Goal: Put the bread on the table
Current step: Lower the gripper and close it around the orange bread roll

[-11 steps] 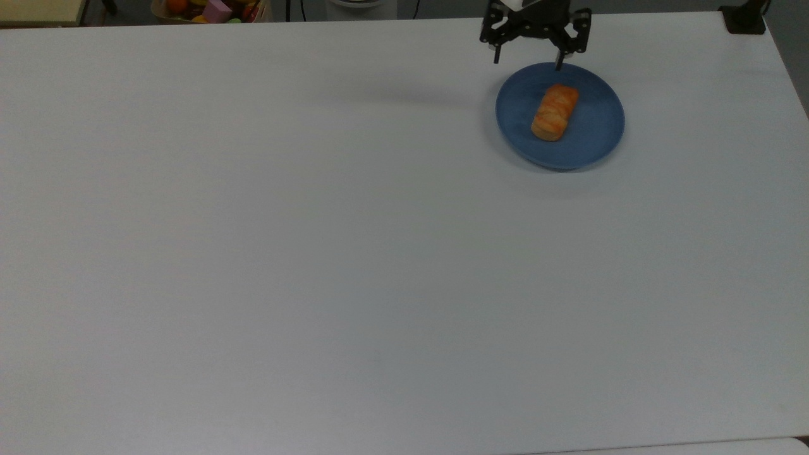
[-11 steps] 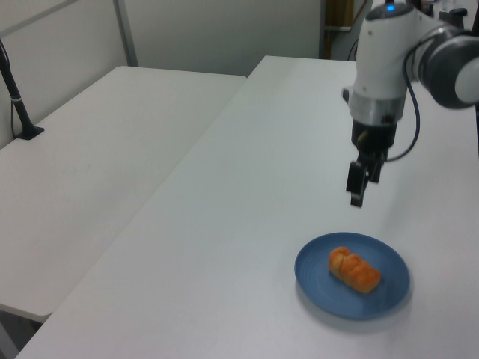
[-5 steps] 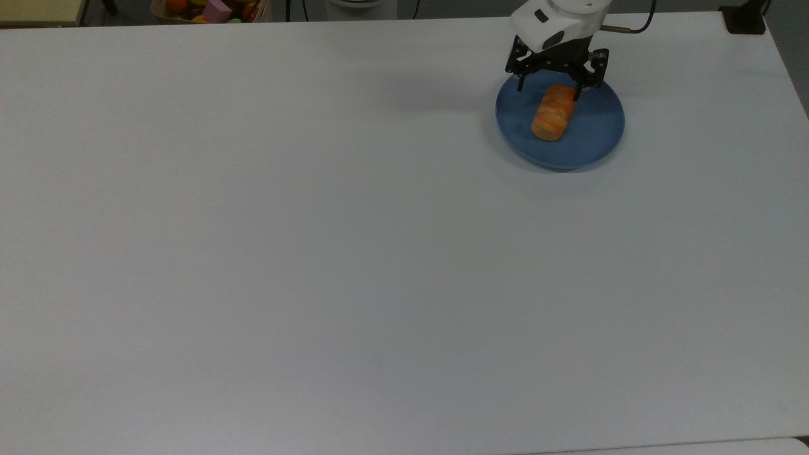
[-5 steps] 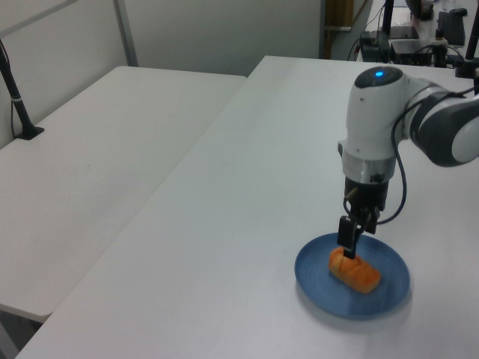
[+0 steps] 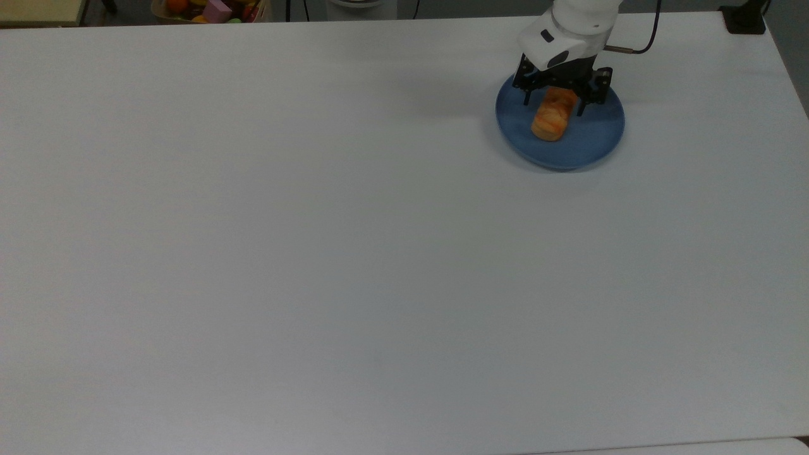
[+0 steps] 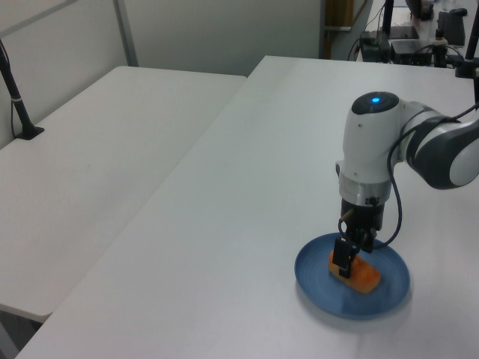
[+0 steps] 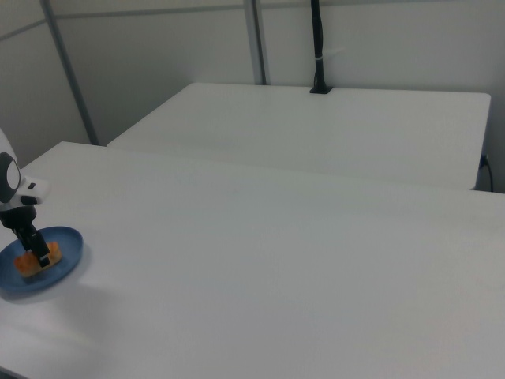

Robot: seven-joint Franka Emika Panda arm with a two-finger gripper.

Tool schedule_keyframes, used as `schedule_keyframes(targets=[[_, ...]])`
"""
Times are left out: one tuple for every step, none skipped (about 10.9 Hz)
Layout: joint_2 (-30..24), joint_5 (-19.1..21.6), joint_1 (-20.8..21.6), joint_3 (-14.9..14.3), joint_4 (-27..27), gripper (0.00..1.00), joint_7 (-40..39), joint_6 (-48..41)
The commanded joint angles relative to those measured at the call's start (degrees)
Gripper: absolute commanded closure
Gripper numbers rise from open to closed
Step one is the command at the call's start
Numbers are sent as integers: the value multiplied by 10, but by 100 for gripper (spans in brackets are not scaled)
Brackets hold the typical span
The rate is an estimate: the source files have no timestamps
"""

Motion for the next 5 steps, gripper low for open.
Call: schedule_keyframes(targets=[[16, -27, 10, -4, 5, 4, 32, 24], [16, -27, 10, -4, 6, 9, 31, 25], [16, -32, 11, -4, 7, 20, 31, 25], [16, -39, 13, -4, 7, 36, 31, 24], [15, -40, 18, -4, 8, 53, 30, 24]])
